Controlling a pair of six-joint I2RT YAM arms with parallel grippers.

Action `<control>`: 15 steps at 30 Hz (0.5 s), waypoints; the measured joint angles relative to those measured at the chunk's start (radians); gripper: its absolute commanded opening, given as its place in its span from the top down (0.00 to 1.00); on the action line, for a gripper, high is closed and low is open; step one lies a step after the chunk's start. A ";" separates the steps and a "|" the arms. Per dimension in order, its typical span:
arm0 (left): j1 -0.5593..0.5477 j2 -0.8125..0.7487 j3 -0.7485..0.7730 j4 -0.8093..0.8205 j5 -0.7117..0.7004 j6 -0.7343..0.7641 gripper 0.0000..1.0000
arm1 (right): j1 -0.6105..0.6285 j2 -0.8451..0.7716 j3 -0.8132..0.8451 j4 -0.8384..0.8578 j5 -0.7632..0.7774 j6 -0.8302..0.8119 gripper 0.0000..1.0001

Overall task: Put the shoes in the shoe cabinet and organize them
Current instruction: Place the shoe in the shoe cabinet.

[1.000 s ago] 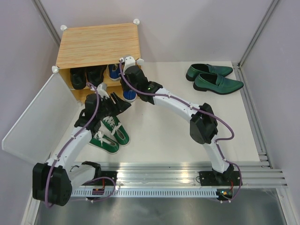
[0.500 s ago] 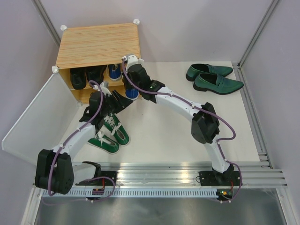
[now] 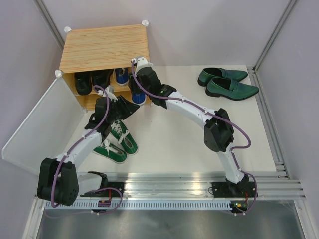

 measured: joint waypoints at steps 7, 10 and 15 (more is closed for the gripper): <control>0.000 0.000 0.000 0.005 -0.046 0.000 0.59 | -0.001 -0.018 -0.011 -0.003 -0.011 -0.005 0.48; 0.001 0.000 0.000 0.007 -0.062 0.000 0.59 | -0.002 -0.052 -0.031 -0.008 -0.018 -0.010 0.46; 0.001 0.011 0.013 0.010 -0.069 0.000 0.60 | -0.002 -0.140 -0.069 -0.011 -0.030 -0.023 0.45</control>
